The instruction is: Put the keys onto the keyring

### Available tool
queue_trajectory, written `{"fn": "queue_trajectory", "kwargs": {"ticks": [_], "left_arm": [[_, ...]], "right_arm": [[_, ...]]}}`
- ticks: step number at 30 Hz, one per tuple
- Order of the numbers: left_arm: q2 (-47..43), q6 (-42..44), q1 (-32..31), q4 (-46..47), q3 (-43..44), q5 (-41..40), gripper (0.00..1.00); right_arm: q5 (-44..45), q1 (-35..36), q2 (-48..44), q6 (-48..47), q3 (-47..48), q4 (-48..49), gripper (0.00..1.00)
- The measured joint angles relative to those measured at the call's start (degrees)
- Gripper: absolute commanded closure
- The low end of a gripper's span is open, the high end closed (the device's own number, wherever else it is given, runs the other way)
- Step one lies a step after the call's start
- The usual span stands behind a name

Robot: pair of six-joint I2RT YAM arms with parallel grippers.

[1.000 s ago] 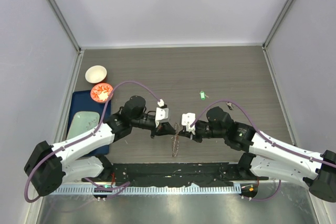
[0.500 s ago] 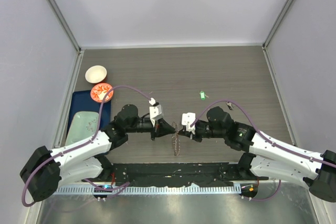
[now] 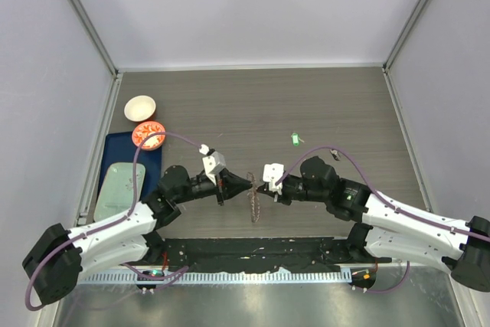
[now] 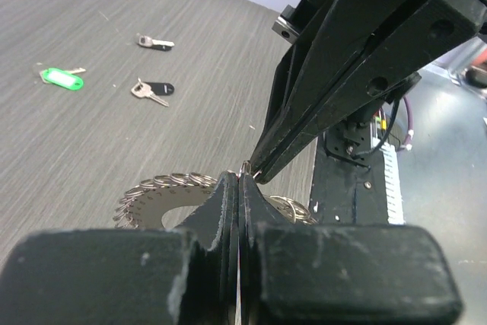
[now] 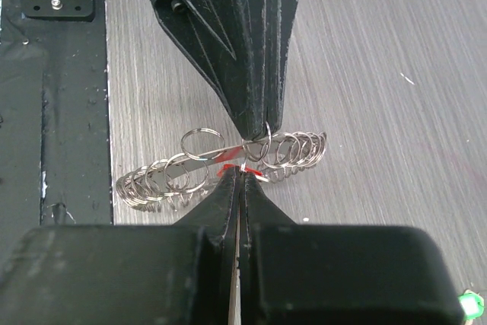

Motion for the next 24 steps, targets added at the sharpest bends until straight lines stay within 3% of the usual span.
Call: {"fn": "queue_trajectory", "kwargs": {"ticks": [12, 24], "left_arm": [[-4.9, -1.9, -0.4, 5.1, -4.1, -6.8, 1.00], [-6.7, -3.4, -0.7, 6.6, -5.6, -8.6, 1.00]], "right_arm": [[3.0, 0.5, -1.6, 0.7, -0.3, 4.3, 0.99], [3.5, 0.7, -1.3, 1.2, -0.3, 5.6, 0.99]]}}
